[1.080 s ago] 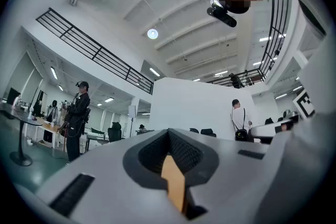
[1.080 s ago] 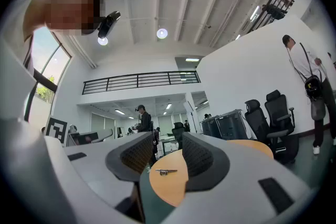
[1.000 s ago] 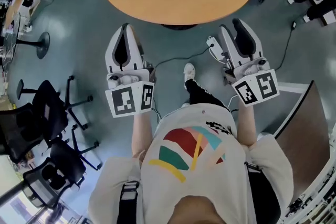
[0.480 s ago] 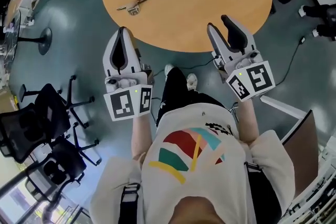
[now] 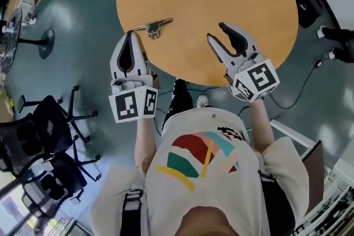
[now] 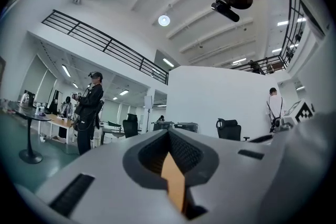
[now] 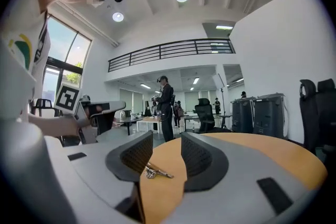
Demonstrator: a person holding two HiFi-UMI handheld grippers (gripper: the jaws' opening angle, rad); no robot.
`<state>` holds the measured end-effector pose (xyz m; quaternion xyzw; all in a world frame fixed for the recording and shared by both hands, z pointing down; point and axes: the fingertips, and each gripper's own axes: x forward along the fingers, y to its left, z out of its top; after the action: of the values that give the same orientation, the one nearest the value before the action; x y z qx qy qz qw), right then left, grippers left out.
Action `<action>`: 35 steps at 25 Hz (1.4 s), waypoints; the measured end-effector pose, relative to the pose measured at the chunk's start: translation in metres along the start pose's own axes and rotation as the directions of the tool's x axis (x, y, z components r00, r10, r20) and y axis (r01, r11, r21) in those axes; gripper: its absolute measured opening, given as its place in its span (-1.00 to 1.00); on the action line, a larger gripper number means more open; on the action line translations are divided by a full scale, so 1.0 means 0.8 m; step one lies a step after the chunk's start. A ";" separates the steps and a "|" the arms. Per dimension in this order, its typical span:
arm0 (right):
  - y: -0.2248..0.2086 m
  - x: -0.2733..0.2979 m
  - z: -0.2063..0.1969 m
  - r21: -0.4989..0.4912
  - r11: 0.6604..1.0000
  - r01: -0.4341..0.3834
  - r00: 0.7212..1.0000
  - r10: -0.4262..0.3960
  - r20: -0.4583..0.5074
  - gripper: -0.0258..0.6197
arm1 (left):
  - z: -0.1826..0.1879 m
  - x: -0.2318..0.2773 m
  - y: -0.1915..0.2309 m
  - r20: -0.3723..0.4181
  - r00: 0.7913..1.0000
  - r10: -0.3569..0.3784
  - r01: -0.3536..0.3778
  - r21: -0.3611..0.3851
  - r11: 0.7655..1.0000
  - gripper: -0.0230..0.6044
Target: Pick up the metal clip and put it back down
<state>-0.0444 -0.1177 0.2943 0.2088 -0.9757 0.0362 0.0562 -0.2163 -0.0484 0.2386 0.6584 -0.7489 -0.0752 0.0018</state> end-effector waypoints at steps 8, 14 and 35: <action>0.009 0.165 -0.131 -0.150 0.944 -0.293 0.933 0.247 -0.262 -0.42 | -0.083 0.041 0.082 -0.078 0.994 0.074 -0.074 0.005 0.997 -0.79; 0.006 0.225 -0.211 -0.126 0.848 -0.516 0.760 0.384 -0.525 -0.42 | -0.135 0.085 0.109 -0.189 0.976 0.108 -0.123 -0.068 0.990 -0.79; 0.011 0.296 -0.311 -0.029 0.670 -0.742 0.445 0.459 -0.769 -0.56 | -0.254 0.163 0.201 -0.335 0.935 0.116 -0.174 -0.148 0.974 -0.79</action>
<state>-0.2389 -0.1818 0.5699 -0.2040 -0.8701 -0.0497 0.4459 -0.3715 -0.1801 0.4453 0.6016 -0.7756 -0.0311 0.1884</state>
